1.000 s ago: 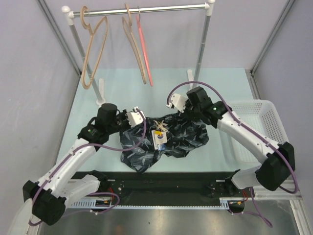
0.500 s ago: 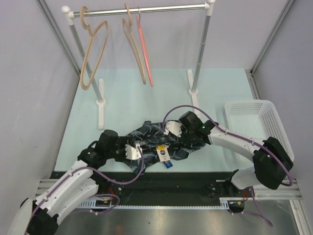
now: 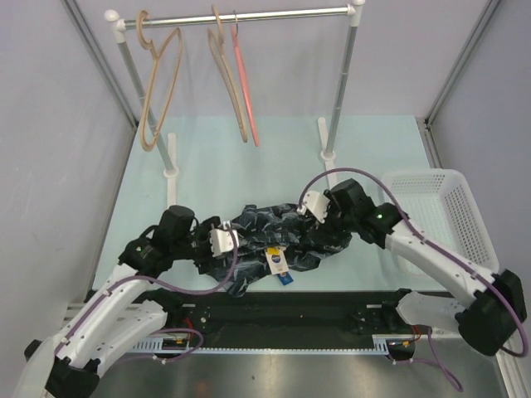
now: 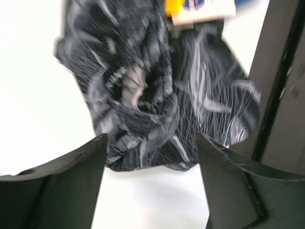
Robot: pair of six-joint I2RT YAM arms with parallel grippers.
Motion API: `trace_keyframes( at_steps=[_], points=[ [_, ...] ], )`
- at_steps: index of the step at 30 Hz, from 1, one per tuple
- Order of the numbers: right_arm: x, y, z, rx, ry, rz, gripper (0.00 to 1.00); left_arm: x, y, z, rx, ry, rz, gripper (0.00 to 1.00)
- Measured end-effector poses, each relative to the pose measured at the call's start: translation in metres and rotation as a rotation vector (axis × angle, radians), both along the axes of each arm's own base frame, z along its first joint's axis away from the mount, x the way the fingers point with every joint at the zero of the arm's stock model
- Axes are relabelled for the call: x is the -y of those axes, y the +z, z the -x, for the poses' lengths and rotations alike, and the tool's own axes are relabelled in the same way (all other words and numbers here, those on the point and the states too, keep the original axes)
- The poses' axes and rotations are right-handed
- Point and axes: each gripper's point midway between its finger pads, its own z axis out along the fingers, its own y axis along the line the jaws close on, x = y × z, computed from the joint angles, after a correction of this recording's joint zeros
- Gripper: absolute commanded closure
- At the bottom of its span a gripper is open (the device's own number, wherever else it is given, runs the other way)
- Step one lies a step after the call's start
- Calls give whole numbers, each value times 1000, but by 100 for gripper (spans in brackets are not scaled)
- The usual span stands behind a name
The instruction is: Place the shorts on the hanger
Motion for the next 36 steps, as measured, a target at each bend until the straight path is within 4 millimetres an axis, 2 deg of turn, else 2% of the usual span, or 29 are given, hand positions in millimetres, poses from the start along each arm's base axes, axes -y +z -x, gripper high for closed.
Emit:
trace_keyframes(
  at_steps=[5, 7, 10, 12, 16, 18, 23, 26, 31, 36],
  points=[
    [-3, 75, 5, 59, -48, -199, 10, 12, 56, -11, 42, 98, 158, 13],
    [-7, 116, -1, 87, -83, -304, 11, 10, 77, -19, 67, 153, 219, 13],
    [-11, 186, -27, 123, -176, -481, 13, 3, 106, -31, 104, 242, 294, 12],
    [-17, 225, -45, 127, -227, -581, 15, 4, 117, -33, 117, 258, 329, 12],
    [-45, 310, -94, 147, -264, -806, 19, 3, 126, -35, 119, 286, 367, 12],
    [-60, 339, -111, 137, -271, -905, 21, 1, 127, -35, 120, 297, 376, 12],
    [-99, 372, -122, 92, -241, -1025, 23, 1, 135, -34, 138, 304, 402, 12],
    [-136, 381, -118, 78, -179, -1054, 25, 0, 140, -31, 149, 308, 423, 11],
    [-182, 366, -122, 67, -177, -1037, 34, -2, 149, -24, 183, 306, 450, 11],
    [-195, 348, -143, 105, -259, -1005, 46, -3, 155, -19, 196, 302, 473, 11]
  ],
)
